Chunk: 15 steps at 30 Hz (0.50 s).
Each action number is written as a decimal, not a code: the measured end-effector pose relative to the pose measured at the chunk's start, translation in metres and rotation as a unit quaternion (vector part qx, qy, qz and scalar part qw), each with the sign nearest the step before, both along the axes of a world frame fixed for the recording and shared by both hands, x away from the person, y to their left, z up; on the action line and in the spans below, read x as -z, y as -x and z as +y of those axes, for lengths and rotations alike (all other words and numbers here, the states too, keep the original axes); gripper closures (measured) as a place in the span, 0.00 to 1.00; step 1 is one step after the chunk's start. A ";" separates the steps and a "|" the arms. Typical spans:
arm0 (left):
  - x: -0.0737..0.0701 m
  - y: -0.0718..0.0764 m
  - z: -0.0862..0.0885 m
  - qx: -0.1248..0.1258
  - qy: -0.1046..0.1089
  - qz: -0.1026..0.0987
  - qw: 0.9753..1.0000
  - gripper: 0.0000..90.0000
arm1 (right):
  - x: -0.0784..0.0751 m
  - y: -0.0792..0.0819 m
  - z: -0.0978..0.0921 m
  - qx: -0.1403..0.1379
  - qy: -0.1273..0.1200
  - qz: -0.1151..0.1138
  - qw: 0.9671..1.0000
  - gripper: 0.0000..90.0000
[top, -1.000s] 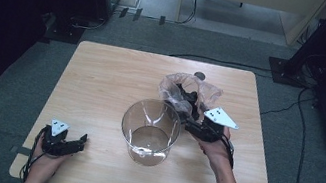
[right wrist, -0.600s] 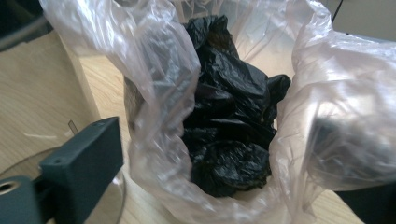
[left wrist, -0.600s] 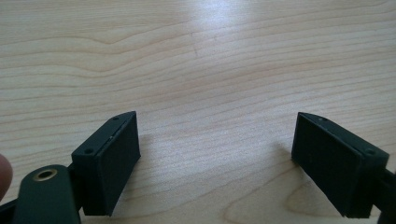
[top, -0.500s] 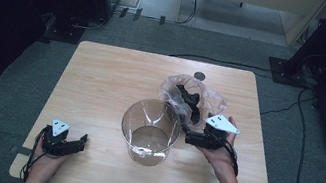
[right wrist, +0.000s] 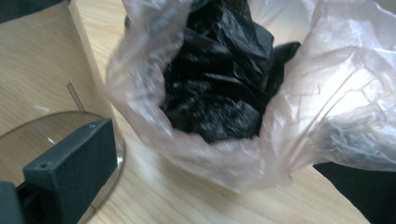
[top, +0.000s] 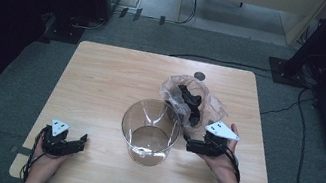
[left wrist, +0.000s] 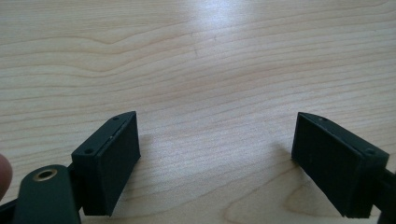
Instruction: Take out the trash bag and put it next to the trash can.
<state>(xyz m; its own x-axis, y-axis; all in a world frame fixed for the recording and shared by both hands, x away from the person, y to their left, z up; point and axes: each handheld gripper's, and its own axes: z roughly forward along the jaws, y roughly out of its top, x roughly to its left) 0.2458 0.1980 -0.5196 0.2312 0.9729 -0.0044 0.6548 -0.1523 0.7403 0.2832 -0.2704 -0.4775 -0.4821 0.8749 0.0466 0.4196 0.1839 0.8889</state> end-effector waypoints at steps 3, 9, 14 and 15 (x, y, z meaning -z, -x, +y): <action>0.000 0.000 0.000 0.000 -0.001 0.000 1.000 0.17 | 0.005 0.005 -0.006 0.007 -0.002 0.005 1.000 0.00; 0.000 0.000 0.000 0.000 -0.002 0.000 1.000 0.17 | 0.014 0.015 -0.011 0.004 0.005 0.013 1.000 0.00; 0.000 0.000 0.000 0.000 -0.001 0.000 1.000 0.17 | 0.020 0.022 -0.018 0.010 0.008 0.020 1.000 0.00; 0.000 0.000 0.000 0.000 -0.001 0.000 1.000 0.17 | 0.021 0.024 -0.020 0.011 0.010 0.021 1.000 0.00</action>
